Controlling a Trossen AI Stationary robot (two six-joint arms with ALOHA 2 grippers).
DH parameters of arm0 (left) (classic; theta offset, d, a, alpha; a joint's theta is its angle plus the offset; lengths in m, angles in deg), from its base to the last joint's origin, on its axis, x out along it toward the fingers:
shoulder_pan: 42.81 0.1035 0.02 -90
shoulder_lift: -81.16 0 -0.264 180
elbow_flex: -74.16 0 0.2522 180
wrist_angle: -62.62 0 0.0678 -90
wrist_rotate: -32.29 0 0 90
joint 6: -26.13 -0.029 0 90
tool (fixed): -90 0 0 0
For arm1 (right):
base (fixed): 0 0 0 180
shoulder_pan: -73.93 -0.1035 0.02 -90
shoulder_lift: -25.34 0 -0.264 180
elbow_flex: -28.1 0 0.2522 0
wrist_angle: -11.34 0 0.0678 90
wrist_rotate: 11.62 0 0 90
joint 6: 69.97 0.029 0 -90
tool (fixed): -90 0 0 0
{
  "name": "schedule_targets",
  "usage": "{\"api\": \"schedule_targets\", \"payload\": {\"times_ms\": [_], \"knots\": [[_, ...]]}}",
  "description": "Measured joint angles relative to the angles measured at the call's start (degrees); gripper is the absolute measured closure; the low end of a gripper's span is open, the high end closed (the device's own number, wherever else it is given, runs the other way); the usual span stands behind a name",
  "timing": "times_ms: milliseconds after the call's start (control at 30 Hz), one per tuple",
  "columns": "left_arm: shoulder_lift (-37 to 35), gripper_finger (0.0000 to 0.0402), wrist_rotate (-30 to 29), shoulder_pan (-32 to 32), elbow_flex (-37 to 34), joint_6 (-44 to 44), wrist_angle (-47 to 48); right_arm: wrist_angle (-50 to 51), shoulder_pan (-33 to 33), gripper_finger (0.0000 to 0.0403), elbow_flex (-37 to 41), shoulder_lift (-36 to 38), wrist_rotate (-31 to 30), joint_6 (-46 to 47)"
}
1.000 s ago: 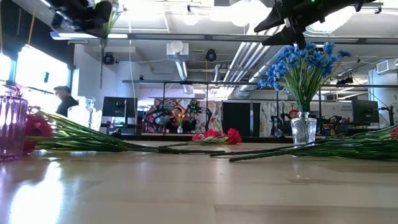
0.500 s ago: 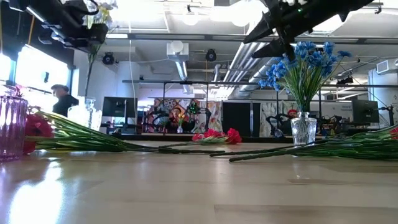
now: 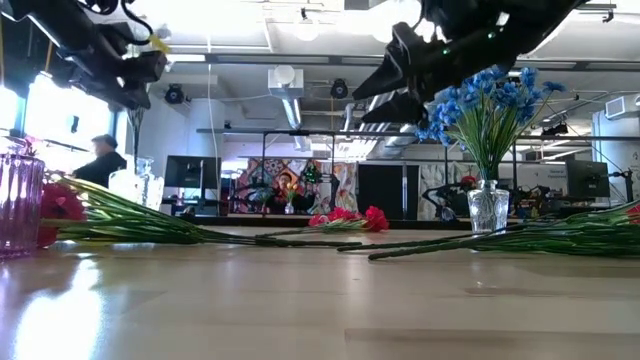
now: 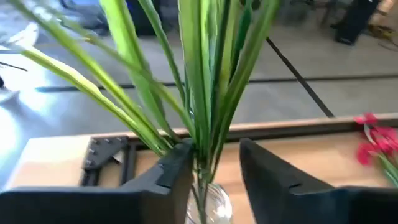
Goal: Sort flowers into vase by color
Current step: Put the middle white flowers into the left transparent vase
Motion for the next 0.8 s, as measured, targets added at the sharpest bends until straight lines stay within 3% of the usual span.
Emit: {"api": "schedule_targets", "payload": {"times_ms": [167,300,567,800], "knots": [[-0.6,0.0217,8.7,0.0,0.6,0.5,1.1,-2.1,-2.5,0.0144,0.0,-3.5,1.1,-2.5],[-1.4,0.0193,14.0,0.0,3.7,0.5,3.2,-3.7,-5.4,0.0144,0.0,-6.3,1.1,-3.8],[-1.9,0.0188,15.4,0.0,12.6,0.4,13.6,-4.4,-8.5,0.0144,-2.8,-11.7,0.9,-4.2],[-1.9,0.0188,18.7,0.0,21.6,2.9,19.2,4.5,-11.3,0.0144,-17.1,-21.5,1.5,-11.8]]}}
